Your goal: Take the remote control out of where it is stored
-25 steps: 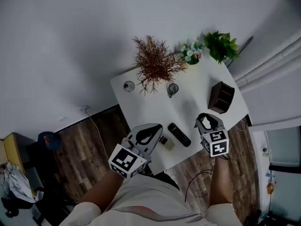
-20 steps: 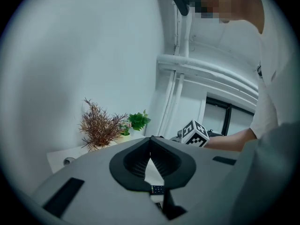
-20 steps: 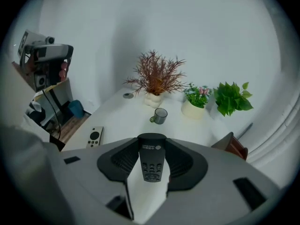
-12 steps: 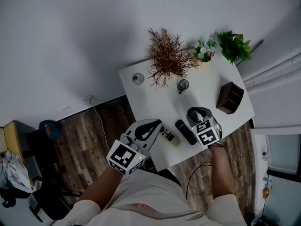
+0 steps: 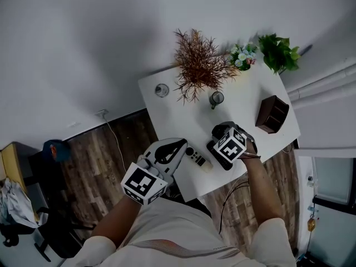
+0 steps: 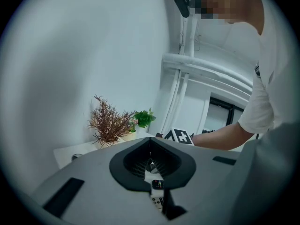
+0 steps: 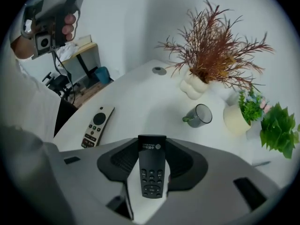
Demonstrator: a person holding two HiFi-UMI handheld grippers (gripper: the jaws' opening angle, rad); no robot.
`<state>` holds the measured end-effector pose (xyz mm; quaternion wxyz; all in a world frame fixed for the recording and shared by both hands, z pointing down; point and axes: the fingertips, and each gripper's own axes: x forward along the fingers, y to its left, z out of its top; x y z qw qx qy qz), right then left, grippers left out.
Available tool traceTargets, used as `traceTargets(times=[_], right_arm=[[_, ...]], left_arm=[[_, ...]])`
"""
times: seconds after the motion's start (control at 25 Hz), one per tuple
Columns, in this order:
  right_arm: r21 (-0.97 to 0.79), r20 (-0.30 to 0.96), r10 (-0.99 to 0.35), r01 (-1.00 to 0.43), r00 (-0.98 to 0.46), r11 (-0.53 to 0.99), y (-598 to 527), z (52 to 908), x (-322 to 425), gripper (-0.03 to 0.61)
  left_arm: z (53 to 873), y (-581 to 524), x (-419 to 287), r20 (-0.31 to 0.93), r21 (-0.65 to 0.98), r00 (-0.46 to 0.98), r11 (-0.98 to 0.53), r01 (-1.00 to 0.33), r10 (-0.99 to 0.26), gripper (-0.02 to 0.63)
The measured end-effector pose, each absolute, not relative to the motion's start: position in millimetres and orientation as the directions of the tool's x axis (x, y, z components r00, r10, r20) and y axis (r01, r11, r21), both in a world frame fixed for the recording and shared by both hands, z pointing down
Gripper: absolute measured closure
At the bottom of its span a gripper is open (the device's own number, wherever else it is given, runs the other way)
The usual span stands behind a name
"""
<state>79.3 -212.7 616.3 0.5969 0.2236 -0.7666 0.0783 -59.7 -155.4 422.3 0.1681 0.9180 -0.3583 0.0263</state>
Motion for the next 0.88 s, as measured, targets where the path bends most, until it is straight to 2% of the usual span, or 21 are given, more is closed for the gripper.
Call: traceTargets(times=[0.48,0.88], right_arm=[[0.025,0.996,-0.053,-0.342,-0.073,0.939,-212,658,83,0.396],[-0.006,0.997,-0.019,-0.33,-0.071,0.944,-215,665,83,0.394]], left_arm=[[432,-163,-67,0.179,0.309,0.729,-0.666,-0.679,-0.66,0.606],[434,-161,-71,0.18,0.317,0.724,-0.657,-0.684,-0.666,0.606]])
